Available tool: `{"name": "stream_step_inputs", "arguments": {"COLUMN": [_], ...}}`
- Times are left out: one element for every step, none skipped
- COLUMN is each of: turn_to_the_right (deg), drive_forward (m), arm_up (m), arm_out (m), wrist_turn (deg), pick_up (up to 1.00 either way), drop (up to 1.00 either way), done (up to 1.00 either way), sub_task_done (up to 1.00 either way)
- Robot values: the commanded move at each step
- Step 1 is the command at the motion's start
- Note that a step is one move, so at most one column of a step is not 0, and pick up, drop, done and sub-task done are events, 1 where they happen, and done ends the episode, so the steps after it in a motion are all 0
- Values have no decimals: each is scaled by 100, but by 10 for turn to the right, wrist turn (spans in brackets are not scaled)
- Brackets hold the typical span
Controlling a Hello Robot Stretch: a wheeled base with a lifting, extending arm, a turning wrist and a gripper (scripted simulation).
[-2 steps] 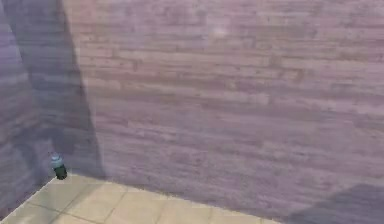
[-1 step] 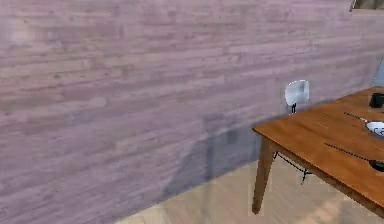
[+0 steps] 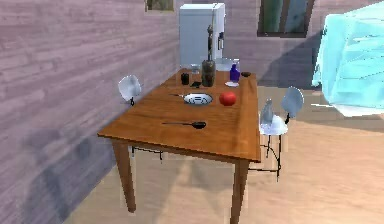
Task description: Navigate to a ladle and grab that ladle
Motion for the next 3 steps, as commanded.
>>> {"name": "stream_step_inputs", "arguments": {"turn_to_the_right": [150,0,-450], "drive_forward": [0,30,0], "arm_up": [0,0,0], "arm_out": [0,0,0], "wrist_turn": [0,0,0], "pick_up": [0,0,0], "drop": [0,0,0], "done": [0,0,0], "sub_task_done": [0,0,0]}}
